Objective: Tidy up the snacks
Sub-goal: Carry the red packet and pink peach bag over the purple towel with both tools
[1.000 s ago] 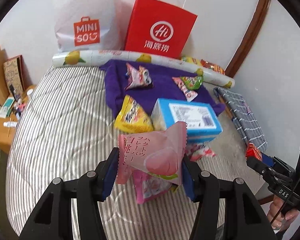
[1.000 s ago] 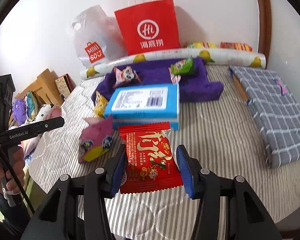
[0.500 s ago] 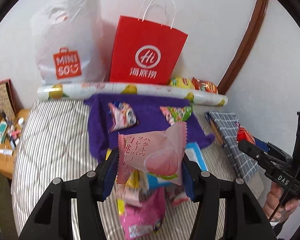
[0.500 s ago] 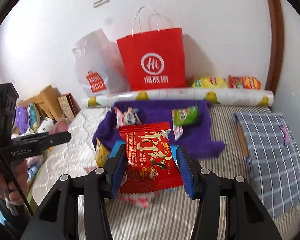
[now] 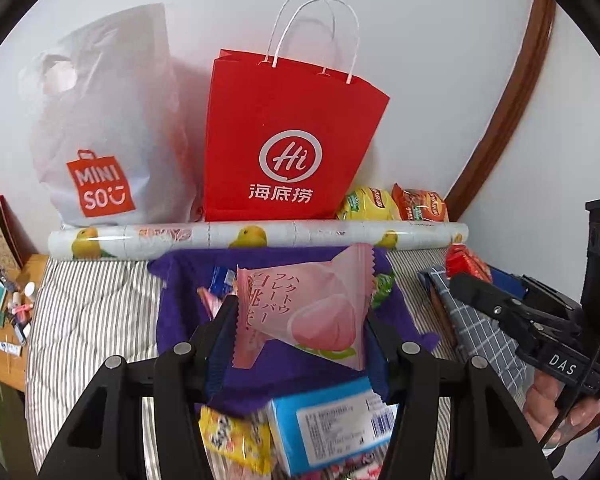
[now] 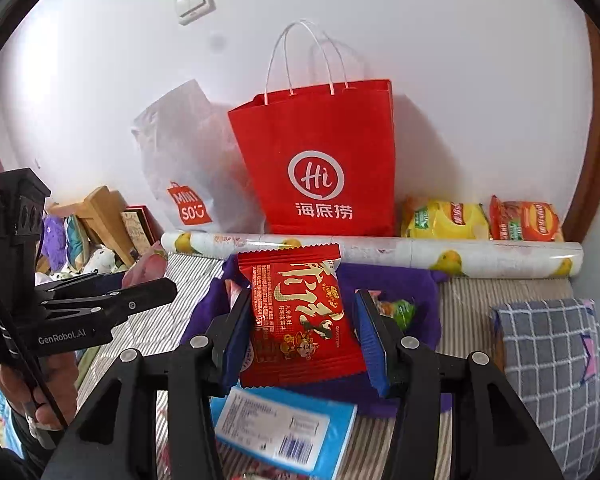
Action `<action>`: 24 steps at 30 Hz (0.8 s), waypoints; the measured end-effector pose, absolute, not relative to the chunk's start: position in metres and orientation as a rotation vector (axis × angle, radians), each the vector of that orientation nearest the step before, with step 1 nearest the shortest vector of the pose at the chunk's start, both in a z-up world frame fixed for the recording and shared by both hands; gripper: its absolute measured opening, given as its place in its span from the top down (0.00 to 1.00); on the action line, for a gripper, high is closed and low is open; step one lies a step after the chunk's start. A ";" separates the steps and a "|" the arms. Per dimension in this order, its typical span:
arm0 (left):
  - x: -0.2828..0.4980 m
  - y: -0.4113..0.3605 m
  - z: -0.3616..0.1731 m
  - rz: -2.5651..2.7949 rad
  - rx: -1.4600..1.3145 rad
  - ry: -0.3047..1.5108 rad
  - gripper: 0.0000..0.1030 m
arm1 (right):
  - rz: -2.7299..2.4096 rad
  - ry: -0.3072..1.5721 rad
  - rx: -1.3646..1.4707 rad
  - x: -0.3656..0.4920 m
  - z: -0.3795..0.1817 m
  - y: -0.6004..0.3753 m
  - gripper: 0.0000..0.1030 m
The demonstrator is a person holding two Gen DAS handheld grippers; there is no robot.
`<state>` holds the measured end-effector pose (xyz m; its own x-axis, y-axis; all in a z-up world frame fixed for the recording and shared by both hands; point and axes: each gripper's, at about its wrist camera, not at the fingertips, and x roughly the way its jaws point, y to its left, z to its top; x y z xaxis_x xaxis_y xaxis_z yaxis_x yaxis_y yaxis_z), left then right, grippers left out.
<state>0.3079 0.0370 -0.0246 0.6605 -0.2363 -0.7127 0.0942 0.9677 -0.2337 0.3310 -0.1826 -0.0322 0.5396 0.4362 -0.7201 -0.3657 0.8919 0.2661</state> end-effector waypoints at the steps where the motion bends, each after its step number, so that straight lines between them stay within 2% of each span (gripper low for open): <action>1: 0.313 0.037 -0.026 -0.192 -0.183 0.833 0.48 | 0.484 0.892 0.097 0.338 -0.036 -0.181 0.52; 13: 0.367 0.058 -0.069 -0.152 -0.226 0.905 0.48 | 0.523 1.000 0.182 0.387 -0.087 -0.178 0.52; 24: 0.382 0.072 -0.098 -0.144 -0.273 0.970 0.48 | 0.520 1.107 0.095 0.399 -0.118 -0.166 0.52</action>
<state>0.3823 0.0722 -0.0983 0.5597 -0.2414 -0.7928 -0.0010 0.9564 -0.2920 0.3986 -0.1656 -0.1185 0.3410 0.4453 -0.8279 -0.3529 0.8769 0.3262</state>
